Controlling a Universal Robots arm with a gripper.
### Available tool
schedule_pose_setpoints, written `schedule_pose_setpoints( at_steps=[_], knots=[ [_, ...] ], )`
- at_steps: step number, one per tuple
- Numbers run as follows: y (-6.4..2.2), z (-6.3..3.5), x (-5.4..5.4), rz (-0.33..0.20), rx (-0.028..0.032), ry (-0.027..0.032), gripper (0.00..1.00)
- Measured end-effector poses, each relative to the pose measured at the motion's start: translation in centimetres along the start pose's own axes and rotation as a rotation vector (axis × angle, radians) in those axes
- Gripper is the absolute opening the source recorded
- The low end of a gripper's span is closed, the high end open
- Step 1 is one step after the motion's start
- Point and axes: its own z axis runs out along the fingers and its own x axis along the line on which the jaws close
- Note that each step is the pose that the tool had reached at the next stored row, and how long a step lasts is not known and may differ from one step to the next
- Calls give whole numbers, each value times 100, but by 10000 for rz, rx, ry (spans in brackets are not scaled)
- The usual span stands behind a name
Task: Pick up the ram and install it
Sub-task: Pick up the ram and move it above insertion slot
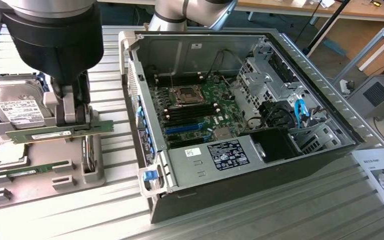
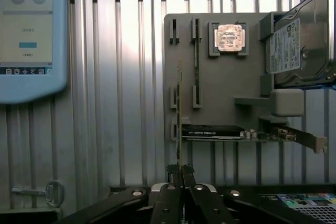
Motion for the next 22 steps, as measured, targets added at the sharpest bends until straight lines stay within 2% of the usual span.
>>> schedule_pose_setpoints(
  at_steps=[14,22],
  knots=[
    [-259,-5,-6,1,0,0,12],
    [-482,-9,-10,0,0,0,12]
  ],
)
